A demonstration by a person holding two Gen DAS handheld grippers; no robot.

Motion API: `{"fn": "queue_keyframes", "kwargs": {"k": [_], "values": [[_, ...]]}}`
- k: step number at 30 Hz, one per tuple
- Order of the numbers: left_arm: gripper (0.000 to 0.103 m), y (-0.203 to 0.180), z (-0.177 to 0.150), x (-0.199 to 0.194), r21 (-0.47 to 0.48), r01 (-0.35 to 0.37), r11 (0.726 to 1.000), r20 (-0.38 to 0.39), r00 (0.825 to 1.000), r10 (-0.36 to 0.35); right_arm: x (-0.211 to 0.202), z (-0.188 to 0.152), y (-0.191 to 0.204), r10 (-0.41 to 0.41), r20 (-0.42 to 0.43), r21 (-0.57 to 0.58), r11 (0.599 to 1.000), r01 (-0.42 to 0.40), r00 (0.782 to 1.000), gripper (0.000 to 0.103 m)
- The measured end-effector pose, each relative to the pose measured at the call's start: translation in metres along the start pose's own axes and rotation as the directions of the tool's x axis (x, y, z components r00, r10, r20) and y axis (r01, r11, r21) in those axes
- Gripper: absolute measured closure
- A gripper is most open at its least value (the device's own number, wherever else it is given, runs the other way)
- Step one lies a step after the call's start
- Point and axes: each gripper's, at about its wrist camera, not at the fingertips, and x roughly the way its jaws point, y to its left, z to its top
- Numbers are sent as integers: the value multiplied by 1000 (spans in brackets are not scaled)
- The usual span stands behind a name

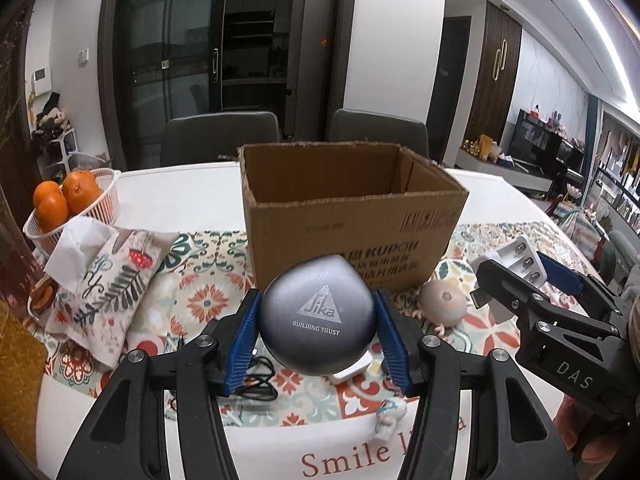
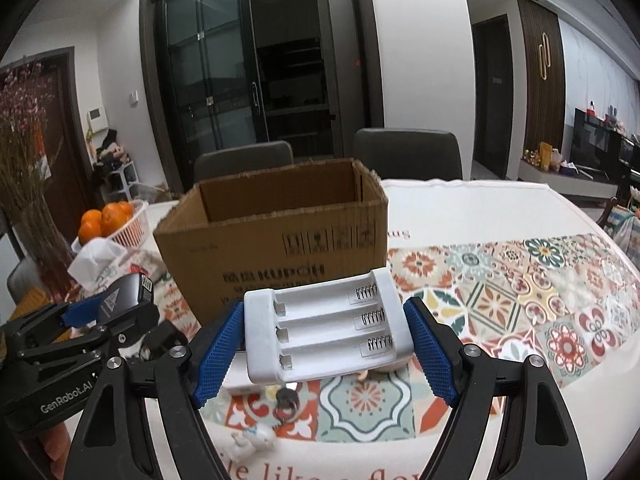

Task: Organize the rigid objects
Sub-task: 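Carry the speaker and charger with both tools over the cardboard box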

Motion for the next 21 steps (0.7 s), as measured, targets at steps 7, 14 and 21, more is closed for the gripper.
{"fn": "queue_keyframes", "kwargs": {"k": [7, 14, 21], "values": [[48, -4, 18, -2, 21, -4, 1000, 30, 1000, 3, 0, 18, -1, 9, 35, 7, 1000, -9, 999, 22], [48, -6, 39, -4, 40, -13, 999, 57, 998, 10, 0, 36, -2, 16, 67, 12, 1000, -17, 998, 22], [48, -6, 61, 1, 52, -25, 998, 71, 997, 22, 5, 56, -1, 21, 85, 4, 1000, -22, 996, 22]]}}
